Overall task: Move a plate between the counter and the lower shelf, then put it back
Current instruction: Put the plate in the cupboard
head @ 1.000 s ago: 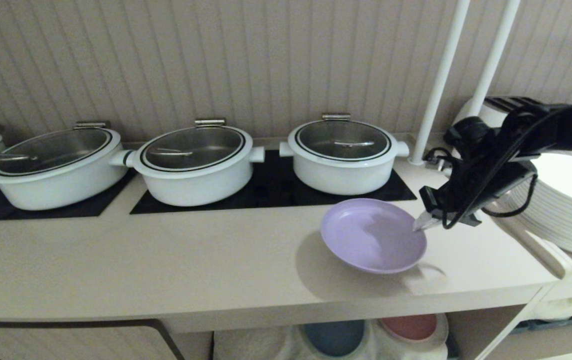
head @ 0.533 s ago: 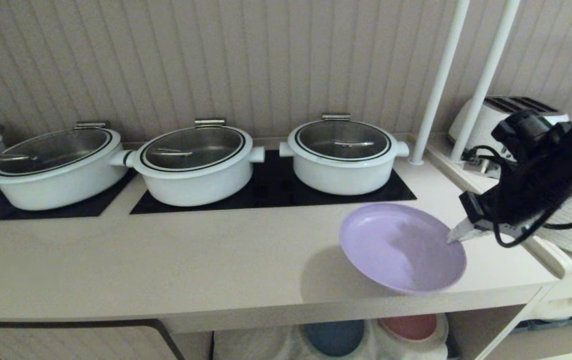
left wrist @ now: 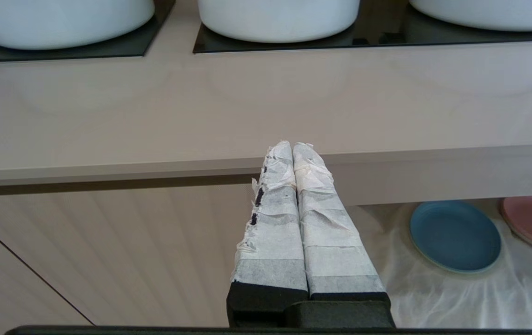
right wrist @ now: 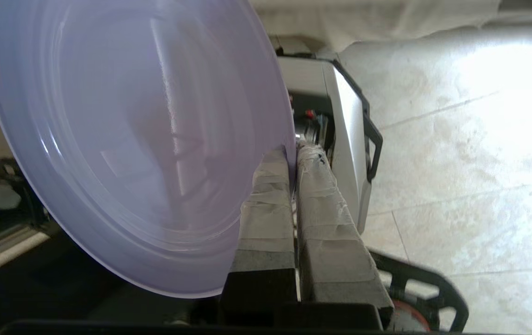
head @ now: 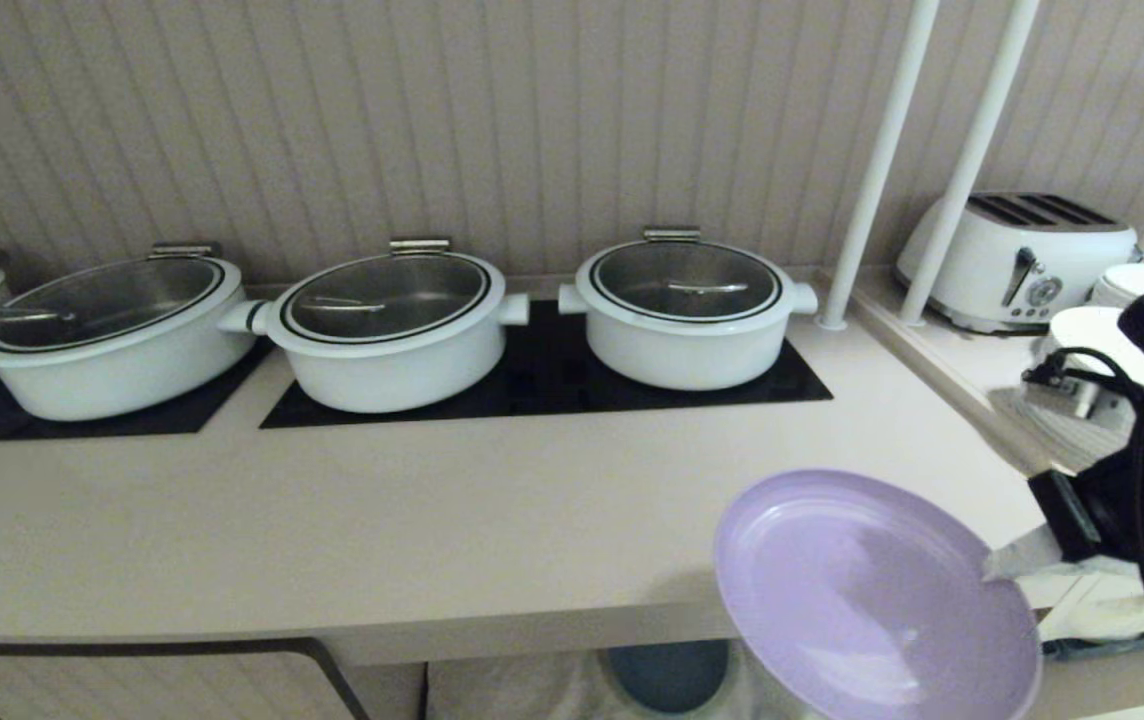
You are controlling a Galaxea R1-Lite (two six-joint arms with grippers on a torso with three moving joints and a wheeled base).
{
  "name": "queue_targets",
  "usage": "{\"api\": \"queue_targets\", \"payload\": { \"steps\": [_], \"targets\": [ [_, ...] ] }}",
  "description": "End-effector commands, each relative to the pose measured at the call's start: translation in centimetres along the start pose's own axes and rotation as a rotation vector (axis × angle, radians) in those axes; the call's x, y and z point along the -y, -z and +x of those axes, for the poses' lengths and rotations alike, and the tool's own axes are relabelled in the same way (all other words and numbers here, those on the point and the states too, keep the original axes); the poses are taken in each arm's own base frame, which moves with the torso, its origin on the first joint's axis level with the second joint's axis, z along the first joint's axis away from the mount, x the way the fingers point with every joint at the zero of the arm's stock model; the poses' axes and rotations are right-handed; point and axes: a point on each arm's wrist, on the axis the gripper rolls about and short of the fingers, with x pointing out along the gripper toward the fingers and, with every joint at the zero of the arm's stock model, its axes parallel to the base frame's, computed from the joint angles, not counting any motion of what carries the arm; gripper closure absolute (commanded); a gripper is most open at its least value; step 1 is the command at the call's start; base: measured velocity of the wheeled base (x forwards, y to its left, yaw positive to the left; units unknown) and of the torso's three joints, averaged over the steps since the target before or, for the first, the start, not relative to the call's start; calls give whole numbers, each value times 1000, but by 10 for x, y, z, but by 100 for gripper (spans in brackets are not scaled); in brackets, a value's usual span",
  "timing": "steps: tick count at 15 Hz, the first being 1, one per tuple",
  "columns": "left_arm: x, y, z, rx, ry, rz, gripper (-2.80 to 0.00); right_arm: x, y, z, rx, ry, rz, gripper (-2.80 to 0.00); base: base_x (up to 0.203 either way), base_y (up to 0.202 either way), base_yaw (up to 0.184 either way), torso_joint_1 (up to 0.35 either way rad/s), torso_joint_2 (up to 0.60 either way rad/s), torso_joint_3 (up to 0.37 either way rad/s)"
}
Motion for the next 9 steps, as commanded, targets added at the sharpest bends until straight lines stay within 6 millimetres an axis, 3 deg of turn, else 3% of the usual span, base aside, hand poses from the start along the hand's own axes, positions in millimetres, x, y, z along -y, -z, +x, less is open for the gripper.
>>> {"api": "queue_targets", "payload": {
  "steps": [1, 9],
  "targets": [
    [0, 0, 0, 1, 0, 0, 0, 0, 22, -11, 17, -4, -5, 0, 0, 0, 0, 0, 0, 0],
    [0, 0, 0, 1, 0, 0, 0, 9, 89, -17, -2, 5, 6, 0, 0, 0, 0, 0, 0, 0]
  ]
}}
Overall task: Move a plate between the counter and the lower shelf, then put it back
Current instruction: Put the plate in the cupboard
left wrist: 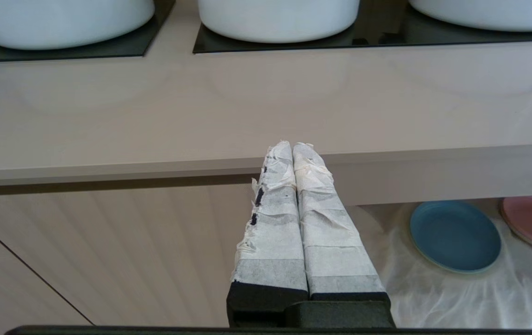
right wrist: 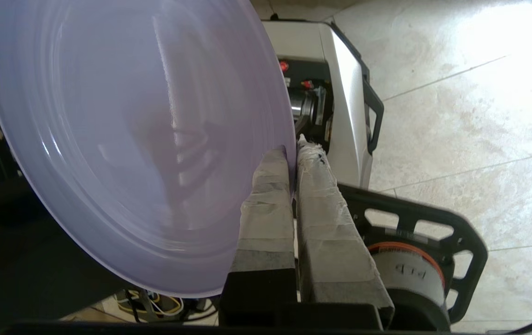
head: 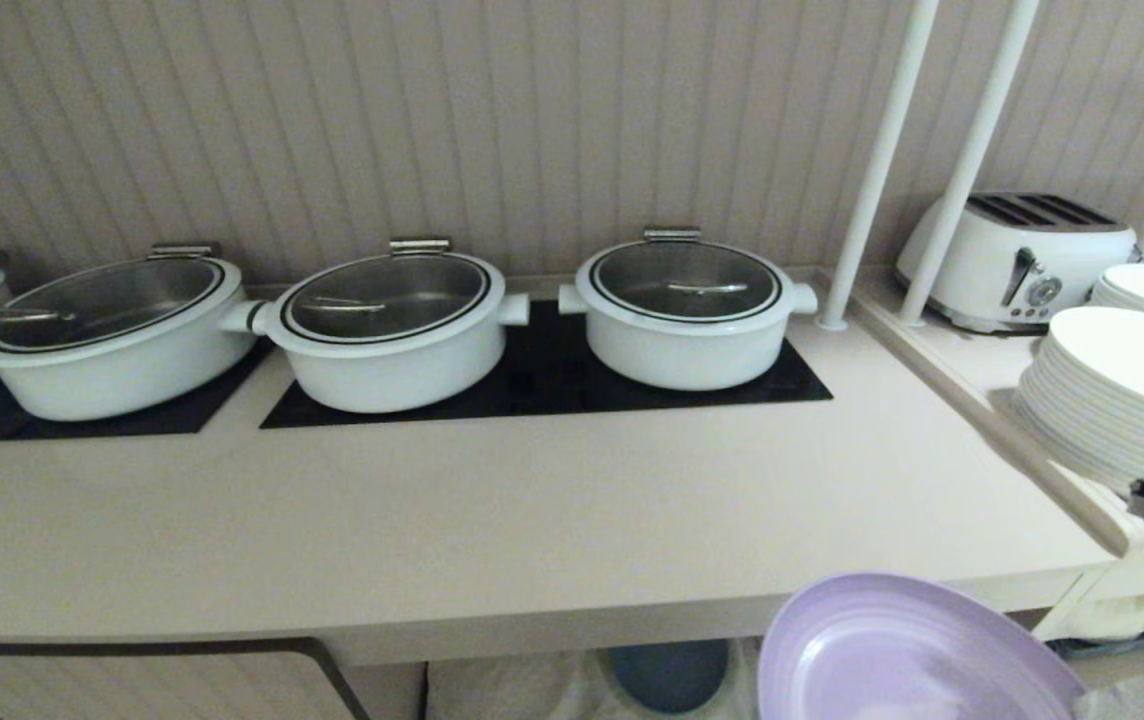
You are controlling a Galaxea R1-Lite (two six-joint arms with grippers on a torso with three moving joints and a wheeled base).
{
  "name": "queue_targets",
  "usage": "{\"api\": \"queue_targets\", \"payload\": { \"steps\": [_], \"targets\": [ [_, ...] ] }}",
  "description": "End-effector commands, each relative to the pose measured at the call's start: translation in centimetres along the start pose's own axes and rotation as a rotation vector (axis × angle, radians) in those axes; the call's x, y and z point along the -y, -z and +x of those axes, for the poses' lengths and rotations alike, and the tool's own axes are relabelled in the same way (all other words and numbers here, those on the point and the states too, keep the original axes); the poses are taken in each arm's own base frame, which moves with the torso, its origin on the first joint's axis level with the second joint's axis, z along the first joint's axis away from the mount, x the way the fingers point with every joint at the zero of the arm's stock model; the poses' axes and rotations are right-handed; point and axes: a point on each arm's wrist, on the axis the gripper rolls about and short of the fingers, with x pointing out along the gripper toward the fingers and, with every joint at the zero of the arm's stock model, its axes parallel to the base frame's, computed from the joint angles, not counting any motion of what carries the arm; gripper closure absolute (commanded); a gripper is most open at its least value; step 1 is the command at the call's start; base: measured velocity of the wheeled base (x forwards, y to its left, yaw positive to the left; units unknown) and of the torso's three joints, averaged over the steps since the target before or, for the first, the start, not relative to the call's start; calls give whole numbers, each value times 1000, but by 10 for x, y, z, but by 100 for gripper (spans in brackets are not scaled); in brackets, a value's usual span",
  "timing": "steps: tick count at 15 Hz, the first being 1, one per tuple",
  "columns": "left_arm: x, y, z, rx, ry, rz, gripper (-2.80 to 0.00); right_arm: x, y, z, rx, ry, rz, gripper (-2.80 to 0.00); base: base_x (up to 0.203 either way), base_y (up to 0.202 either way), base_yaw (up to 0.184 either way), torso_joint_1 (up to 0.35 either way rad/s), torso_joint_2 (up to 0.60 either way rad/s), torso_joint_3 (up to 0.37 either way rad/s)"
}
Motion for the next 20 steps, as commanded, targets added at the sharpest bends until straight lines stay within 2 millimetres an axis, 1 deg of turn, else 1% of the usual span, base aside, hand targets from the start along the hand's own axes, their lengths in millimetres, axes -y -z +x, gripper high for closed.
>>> {"api": "queue_targets", "payload": {
  "steps": [1, 3, 5, 8, 12, 20],
  "targets": [
    [0, 0, 0, 1, 0, 0, 0, 1, 14, -3, 9, -3, -1, 0, 0, 0, 0, 0, 0, 0],
    [0, 0, 0, 1, 0, -1, 0, 5, 24, 0, -4, 6, 7, 0, 0, 0, 0, 0, 0, 0],
    [0, 0, 0, 1, 0, 0, 0, 9, 35, 4, -17, 51, 15, 0, 0, 0, 0, 0, 0, 0],
    [0, 0, 0, 1, 0, -1, 0, 11, 46, 6, -23, 57, 23, 0, 0, 0, 0, 0, 0, 0],
    [0, 0, 0, 1, 0, 0, 0, 12, 49, 7, -30, 57, 26, 0, 0, 0, 0, 0, 0, 0],
    [0, 0, 0, 1, 0, 0, 0, 12, 55, 3, -6, 51, 20, 0, 0, 0, 0, 0, 0, 0]
  ]
}}
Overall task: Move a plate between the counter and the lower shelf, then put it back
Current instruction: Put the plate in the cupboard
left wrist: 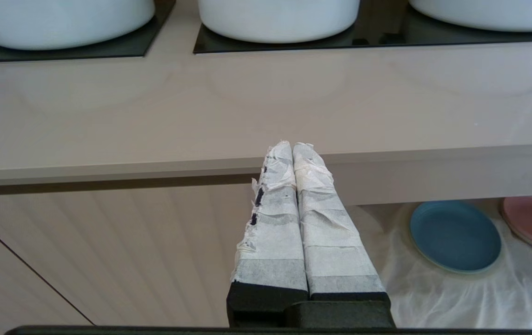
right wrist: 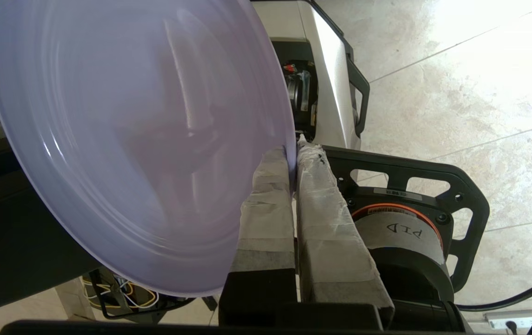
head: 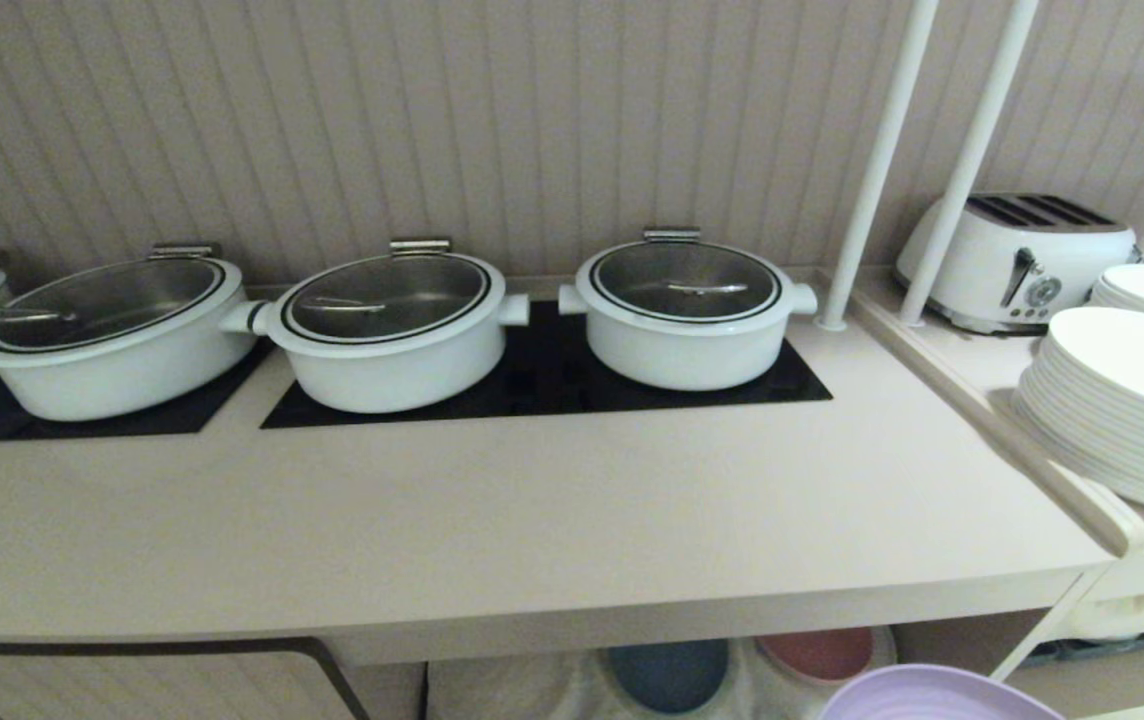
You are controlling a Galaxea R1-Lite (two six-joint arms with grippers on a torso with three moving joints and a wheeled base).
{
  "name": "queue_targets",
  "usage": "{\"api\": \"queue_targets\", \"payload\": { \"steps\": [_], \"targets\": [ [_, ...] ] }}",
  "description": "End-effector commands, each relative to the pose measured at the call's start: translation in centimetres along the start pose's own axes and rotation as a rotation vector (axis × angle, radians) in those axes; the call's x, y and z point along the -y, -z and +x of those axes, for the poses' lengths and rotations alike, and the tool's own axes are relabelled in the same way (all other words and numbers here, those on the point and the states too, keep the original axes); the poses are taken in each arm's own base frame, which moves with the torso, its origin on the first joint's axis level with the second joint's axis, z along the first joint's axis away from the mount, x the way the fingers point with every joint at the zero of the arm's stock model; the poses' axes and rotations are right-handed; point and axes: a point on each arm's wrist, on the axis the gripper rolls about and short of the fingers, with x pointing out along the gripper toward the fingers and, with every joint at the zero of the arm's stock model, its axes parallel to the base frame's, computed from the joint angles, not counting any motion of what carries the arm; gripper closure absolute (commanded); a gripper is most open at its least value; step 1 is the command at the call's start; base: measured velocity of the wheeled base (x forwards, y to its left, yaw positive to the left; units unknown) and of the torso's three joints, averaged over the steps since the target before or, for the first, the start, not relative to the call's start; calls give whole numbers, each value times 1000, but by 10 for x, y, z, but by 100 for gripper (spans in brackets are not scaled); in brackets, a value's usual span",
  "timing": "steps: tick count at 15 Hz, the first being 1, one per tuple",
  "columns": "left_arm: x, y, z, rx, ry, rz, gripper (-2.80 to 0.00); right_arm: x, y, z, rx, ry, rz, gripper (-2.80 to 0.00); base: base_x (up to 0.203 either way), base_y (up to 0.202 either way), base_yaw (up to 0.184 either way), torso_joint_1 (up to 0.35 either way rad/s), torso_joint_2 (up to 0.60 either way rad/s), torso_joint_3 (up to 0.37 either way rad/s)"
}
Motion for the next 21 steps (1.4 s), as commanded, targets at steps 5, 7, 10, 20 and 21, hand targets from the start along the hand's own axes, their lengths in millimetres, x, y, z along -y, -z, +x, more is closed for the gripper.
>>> {"api": "queue_targets", "payload": {
  "steps": [5, 7, 10, 20, 21],
  "targets": [
    [0, 0, 0, 1, 0, 0, 0, 0, 2, 0, -6, -5, 3, 0, 0, 0, 0, 0, 0, 0],
    [0, 0, 0, 1, 0, 0, 0, 1, 3, 1, -8, -6, 4, 0, 0, 0, 0, 0, 0, 0],
    [0, 0, 0, 1, 0, 0, 0, 0, 4, -2, -2, -7, 2, 0, 0, 0, 0, 0, 0, 0],
    [0, 0, 0, 1, 0, -2, 0, 0, 4, -2, -18, -5, 24, 0, 0, 0, 0, 0, 0, 0],
    [0, 0, 0, 1, 0, 0, 0, 0, 4, -2, -19, -5, 21, 0, 0, 0, 0, 0, 0, 0]
  ]
}}
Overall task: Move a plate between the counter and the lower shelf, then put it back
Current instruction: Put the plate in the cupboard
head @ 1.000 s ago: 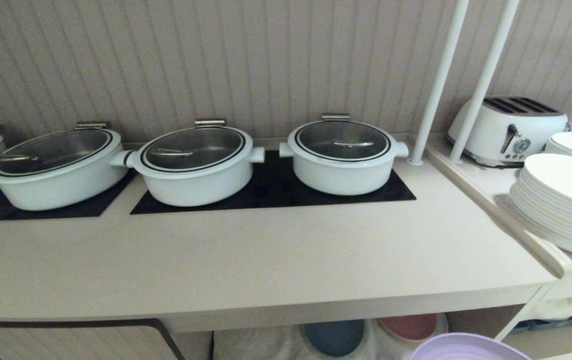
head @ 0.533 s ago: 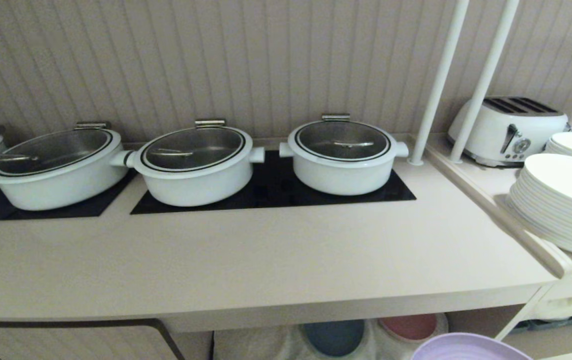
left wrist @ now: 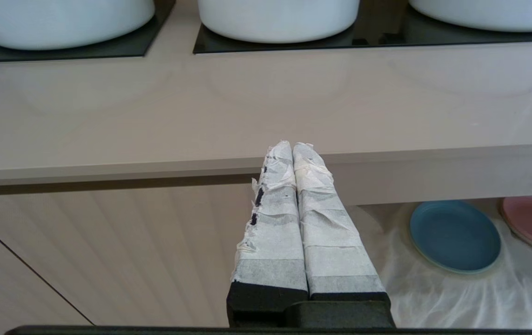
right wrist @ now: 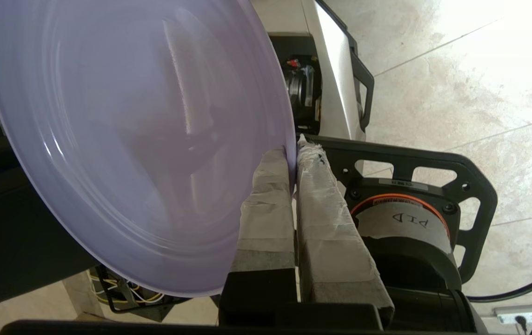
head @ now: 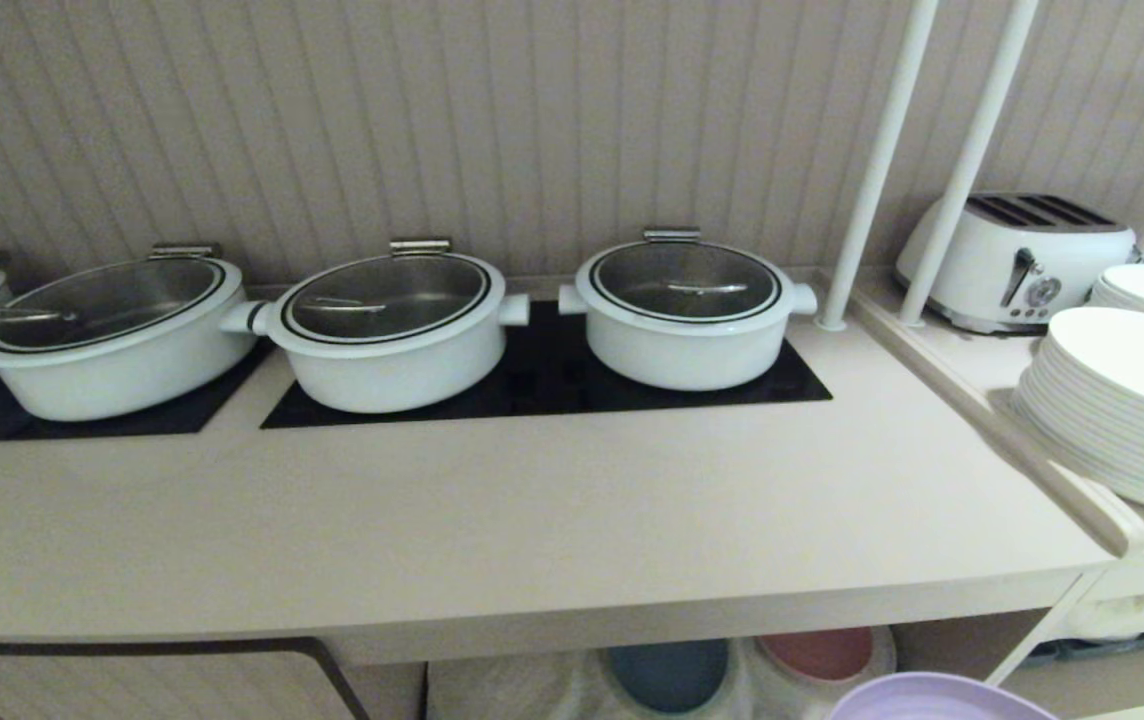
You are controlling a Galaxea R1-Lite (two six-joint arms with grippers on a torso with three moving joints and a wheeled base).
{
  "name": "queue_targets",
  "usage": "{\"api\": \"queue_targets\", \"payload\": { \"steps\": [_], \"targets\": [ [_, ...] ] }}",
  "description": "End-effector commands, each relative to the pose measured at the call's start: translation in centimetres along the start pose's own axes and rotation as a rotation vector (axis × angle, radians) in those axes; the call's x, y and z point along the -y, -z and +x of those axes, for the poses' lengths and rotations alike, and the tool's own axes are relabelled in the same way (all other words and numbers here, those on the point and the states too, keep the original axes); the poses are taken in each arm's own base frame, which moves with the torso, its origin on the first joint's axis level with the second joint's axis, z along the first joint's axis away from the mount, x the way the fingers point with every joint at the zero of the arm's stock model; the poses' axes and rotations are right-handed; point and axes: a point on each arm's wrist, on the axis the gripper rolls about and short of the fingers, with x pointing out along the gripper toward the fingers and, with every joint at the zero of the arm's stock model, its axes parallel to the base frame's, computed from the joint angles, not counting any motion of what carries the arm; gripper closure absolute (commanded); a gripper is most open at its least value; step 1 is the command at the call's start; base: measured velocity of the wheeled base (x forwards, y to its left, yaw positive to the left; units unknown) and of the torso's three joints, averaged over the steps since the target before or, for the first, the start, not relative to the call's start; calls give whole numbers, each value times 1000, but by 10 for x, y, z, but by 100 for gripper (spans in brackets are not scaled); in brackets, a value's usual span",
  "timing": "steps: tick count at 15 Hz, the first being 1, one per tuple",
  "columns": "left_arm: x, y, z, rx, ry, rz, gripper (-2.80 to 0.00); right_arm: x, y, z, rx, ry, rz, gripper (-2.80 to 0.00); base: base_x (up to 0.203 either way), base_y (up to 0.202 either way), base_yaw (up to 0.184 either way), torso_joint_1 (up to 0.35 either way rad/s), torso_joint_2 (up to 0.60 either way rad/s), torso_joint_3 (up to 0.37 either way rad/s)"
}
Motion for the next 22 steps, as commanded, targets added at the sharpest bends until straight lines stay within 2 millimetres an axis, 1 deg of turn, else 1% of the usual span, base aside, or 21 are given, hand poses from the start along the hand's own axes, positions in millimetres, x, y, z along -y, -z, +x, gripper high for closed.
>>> {"api": "queue_targets", "payload": {
  "steps": [1, 22],
  "targets": [
    [0, 0, 0, 1, 0, 0, 0, 0, -1, 1, -10, 0, 0, 0, 0, 0, 0, 0, 0, 0],
    [0, 0, 0, 1, 0, 0, 0, -3, -6, -3, 2, -20, -2, 0, 0, 0, 0, 0, 0, 0]
  ]
}}
